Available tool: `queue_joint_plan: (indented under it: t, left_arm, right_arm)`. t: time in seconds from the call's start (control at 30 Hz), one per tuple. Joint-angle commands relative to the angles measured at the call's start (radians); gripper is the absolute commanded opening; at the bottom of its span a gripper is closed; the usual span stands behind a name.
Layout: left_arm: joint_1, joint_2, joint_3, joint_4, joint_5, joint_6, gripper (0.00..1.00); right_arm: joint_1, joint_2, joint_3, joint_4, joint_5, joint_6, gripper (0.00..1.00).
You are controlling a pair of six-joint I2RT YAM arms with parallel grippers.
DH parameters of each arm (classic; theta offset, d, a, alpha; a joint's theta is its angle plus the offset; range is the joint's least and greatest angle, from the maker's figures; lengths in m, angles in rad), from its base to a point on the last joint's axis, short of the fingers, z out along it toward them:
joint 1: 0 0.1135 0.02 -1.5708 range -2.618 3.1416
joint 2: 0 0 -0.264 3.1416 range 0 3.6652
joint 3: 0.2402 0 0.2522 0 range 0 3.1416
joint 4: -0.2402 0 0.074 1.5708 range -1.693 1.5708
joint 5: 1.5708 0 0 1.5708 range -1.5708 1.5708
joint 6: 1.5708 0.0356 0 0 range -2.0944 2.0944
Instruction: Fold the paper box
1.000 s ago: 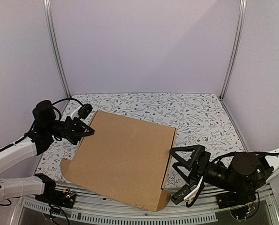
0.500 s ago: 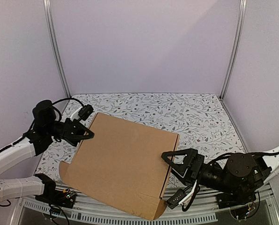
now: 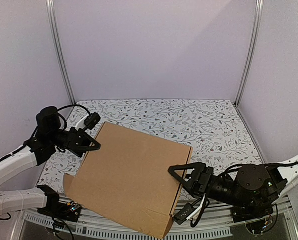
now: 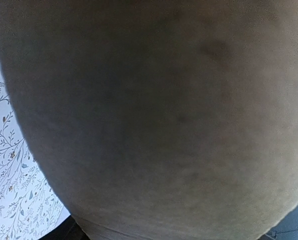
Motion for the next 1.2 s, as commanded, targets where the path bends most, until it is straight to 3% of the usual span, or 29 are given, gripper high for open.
queue_joint_plan:
  t: [0.0,0.1,0.17,0.27,0.33,0.43,0.47,0.7,0.87,1.0,1.17]
  left_arm:
    - [-0.016,-0.001,0.03,-0.061,0.006,0.05,0.0]
    - [-0.015,0.009,0.037,-0.112,-0.002,0.091,0.0]
    - [-0.015,0.014,0.041,-0.151,-0.01,0.12,0.1]
    - [-0.013,0.02,0.056,-0.235,-0.027,0.18,0.46]
    - [-0.013,0.014,0.079,-0.305,-0.042,0.237,0.61]
    - [-0.013,0.0,0.117,-0.377,-0.065,0.313,0.94]
    - [-0.013,-0.005,0.125,-0.404,-0.078,0.328,0.99]
    - [0.026,-0.053,0.215,-0.656,-0.265,0.503,0.99]
    - [0.045,-0.077,0.272,-0.855,-0.56,0.617,0.99]
    - [0.047,-0.15,0.281,-0.841,-0.73,0.639,1.0]
    - [0.045,-0.243,0.238,-0.723,-0.767,0.593,0.99]
  right_arm:
    - [-0.005,0.007,0.028,0.035,-0.01,0.019,0.71]
    - [-0.004,0.007,0.011,0.075,-0.01,0.029,0.66]
    - [-0.004,0.005,0.001,0.097,-0.01,0.045,0.62]
    - [-0.005,0.002,-0.009,0.115,-0.002,0.088,0.58]
    - [-0.005,-0.002,-0.015,0.117,0.0,0.114,0.57]
    - [-0.004,-0.005,-0.019,0.117,0.012,0.157,0.56]
    - [-0.004,-0.007,-0.019,0.111,0.016,0.185,0.56]
    - [-0.005,-0.047,-0.011,-0.035,0.05,0.404,0.54]
    - [-0.014,-0.069,0.013,-0.16,0.054,0.585,0.53]
    - [-0.082,-0.066,0.038,-0.281,-0.032,0.818,0.52]
    - [-0.225,-0.051,0.047,-0.333,-0.253,1.061,0.52]
